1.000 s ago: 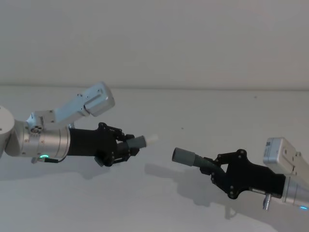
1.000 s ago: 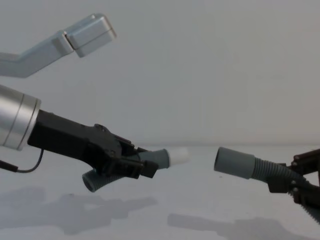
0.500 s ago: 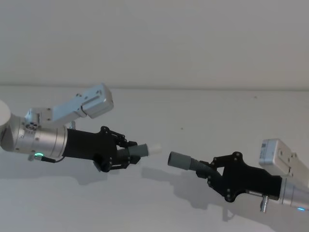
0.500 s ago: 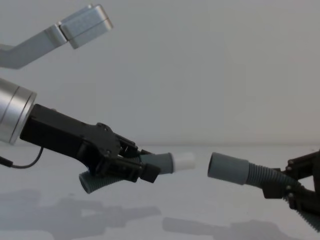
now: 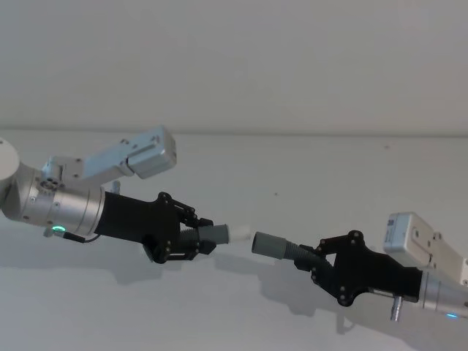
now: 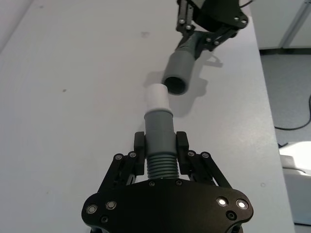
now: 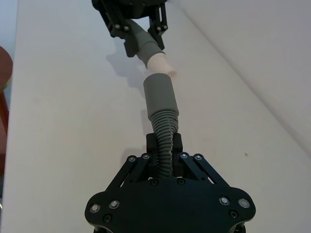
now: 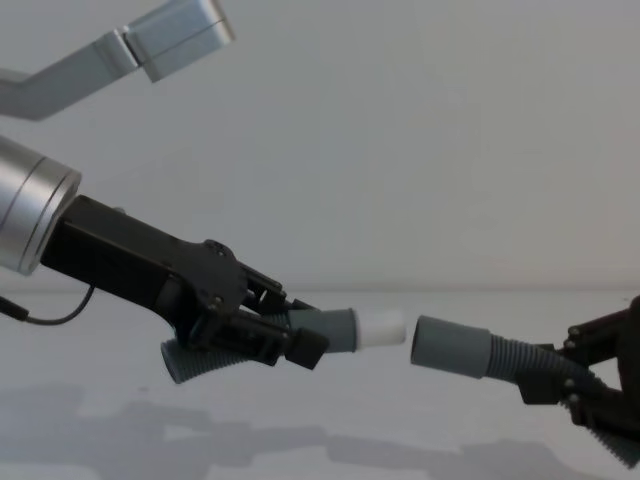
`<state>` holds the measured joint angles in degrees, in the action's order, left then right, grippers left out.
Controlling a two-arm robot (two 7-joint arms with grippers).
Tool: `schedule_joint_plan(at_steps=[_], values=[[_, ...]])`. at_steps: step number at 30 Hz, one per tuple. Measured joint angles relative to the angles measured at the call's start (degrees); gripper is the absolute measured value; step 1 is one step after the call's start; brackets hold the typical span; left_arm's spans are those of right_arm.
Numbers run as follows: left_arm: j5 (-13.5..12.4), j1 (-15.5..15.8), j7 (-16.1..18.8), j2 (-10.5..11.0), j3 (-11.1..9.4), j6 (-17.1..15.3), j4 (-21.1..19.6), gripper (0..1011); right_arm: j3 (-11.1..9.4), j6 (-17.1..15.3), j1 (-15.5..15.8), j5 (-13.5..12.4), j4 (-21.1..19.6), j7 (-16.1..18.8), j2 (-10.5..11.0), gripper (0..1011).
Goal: Use both hands to pick up one end of the pipe from the table, align the ends, and insert them.
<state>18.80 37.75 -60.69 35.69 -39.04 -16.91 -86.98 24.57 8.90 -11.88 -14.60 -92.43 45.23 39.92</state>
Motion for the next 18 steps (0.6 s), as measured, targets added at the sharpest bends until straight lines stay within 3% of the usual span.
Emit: schedule_joint_plan(at_steps=[18], values=[[-0.08, 2.35, -2.91, 0.80, -2.34, -0.46, -0.13, 361, 1.05, 0.41, -0.90, 1.49, 0.63, -2.31, -0.27, 141]])
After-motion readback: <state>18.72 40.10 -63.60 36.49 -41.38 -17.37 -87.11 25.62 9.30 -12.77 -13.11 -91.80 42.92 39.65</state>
